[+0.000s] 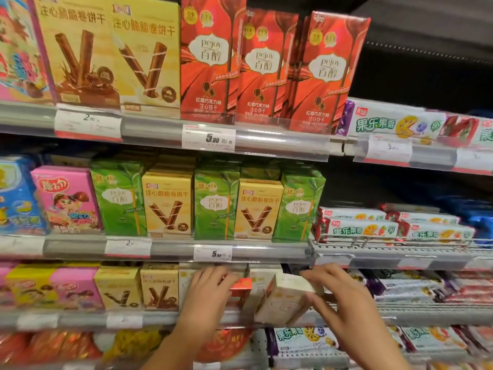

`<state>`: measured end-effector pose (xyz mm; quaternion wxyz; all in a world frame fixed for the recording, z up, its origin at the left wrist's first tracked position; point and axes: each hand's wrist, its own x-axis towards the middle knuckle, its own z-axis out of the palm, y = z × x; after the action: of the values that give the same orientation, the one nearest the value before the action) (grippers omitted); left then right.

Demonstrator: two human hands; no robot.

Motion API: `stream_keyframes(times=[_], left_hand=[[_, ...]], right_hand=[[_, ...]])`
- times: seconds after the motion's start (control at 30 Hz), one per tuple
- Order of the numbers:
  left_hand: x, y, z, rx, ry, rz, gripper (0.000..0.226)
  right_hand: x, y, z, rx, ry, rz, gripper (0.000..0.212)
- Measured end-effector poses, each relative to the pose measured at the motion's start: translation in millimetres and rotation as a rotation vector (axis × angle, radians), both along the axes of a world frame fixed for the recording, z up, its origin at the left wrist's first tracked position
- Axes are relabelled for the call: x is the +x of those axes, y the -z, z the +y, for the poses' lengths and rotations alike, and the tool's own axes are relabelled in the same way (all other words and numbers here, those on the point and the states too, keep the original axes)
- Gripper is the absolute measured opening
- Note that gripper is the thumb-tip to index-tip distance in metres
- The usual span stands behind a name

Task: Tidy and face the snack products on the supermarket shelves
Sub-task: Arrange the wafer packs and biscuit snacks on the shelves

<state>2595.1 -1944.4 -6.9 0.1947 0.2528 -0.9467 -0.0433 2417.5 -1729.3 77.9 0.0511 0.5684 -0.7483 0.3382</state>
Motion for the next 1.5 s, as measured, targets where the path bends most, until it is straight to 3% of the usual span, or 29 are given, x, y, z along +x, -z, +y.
stream_keyframes(times=[0.17, 0.23, 0.37, 0.43, 0.63, 0.8, 1.13, 1.27, 1.4, 1.5], left_hand=[[27, 4, 4, 0.067, 0.059, 0.157, 0.037], [42, 6, 9, 0.072, 0.075, 0.302, 0.037], [68, 16, 9, -0.01, -0.005, 0.441, 0.028], [83, 15, 9, 0.067, -0.087, 0.478, 0.025], [119, 7, 8, 0.124, -0.26, 0.486, 0.035], [133, 4, 7, 0.16, -0.339, 0.47, 0.025], [133, 2, 1, 0.19, -0.309, 0.423, 0.03], [129, 2, -4, 0.189, -0.285, 0.41, 0.033], [126, 1, -7, 0.195, -0.273, 0.41, 0.033], [124, 2, -8, 0.182, -0.265, 0.4, 0.034]], right_hand=[[-4, 9, -3, 0.03, -0.029, -0.005, 0.028], [-3, 15, -9, 0.038, -0.051, -0.024, 0.026], [5, 26, -25, 0.025, -0.107, -0.008, 0.026], [12, 32, -35, 0.013, -0.135, -0.012, 0.026], [33, 50, -68, -0.057, -0.143, 0.078, 0.03], [43, 66, -91, -0.106, -0.114, 0.211, 0.028], [44, 92, -116, -0.006, -0.034, 0.252, 0.026], [40, 95, -124, 0.064, 0.029, 0.342, 0.04], [35, 101, -132, 0.047, 0.055, 0.411, 0.029], [36, 107, -135, 0.056, 0.086, 0.464, 0.036]])
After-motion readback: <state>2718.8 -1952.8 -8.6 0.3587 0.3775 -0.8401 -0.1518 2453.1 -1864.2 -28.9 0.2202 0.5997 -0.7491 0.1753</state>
